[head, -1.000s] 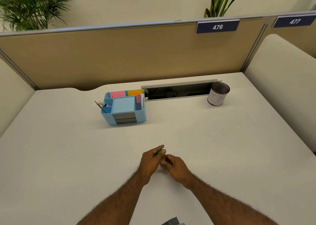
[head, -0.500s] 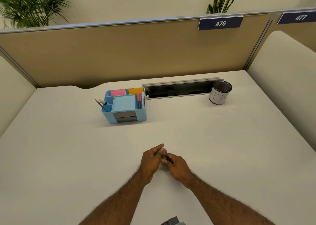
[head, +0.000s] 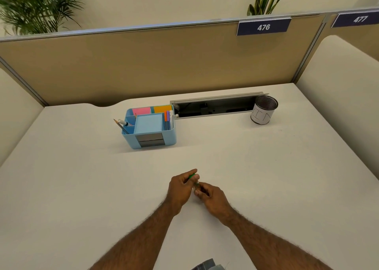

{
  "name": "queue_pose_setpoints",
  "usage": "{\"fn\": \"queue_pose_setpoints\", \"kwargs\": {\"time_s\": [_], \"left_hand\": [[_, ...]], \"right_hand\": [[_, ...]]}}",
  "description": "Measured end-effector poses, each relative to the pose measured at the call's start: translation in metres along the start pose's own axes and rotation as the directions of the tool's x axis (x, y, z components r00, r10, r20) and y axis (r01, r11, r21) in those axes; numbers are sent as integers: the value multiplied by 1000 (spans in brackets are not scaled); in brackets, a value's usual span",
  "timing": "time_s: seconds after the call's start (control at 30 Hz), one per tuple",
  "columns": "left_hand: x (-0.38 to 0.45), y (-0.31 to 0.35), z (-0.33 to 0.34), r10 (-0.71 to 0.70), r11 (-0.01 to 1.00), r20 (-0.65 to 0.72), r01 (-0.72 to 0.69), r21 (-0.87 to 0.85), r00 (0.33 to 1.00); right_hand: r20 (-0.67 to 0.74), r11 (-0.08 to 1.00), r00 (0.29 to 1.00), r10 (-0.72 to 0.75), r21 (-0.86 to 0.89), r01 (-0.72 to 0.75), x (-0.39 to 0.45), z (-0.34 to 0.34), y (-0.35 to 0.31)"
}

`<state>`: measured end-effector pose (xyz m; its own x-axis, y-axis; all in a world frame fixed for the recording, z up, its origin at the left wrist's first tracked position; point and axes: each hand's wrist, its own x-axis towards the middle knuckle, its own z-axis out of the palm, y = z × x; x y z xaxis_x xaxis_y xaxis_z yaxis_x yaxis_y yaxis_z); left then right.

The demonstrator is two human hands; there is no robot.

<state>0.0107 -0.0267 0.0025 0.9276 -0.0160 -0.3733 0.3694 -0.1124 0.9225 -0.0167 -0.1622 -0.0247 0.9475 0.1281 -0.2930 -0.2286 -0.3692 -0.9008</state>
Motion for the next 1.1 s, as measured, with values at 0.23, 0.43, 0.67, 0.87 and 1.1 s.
{"fn": "queue_pose_setpoints", "kwargs": {"time_s": [0.23,0.43,0.67,0.87,1.1], "left_hand": [[2,7,-1,-195,895,67,205,-395,979],[17,5,-6,-343,805,95,345,-483,934],[34,-3,-11,-451,773,35,410,-484,892],[45,3,-13,-459,778,9,406,-479,889],[54,4,-10,-447,788,7,397,-471,895]], "right_hand": [[4,998,1000,10,66,-10,-1,-2,-5],[11,993,999,36,111,-37,2,-10,-5],[-57,988,996,72,141,-63,11,-28,-5],[-265,947,964,7,311,79,36,-73,-30],[-575,967,818,-9,203,153,90,-158,-60]]}}
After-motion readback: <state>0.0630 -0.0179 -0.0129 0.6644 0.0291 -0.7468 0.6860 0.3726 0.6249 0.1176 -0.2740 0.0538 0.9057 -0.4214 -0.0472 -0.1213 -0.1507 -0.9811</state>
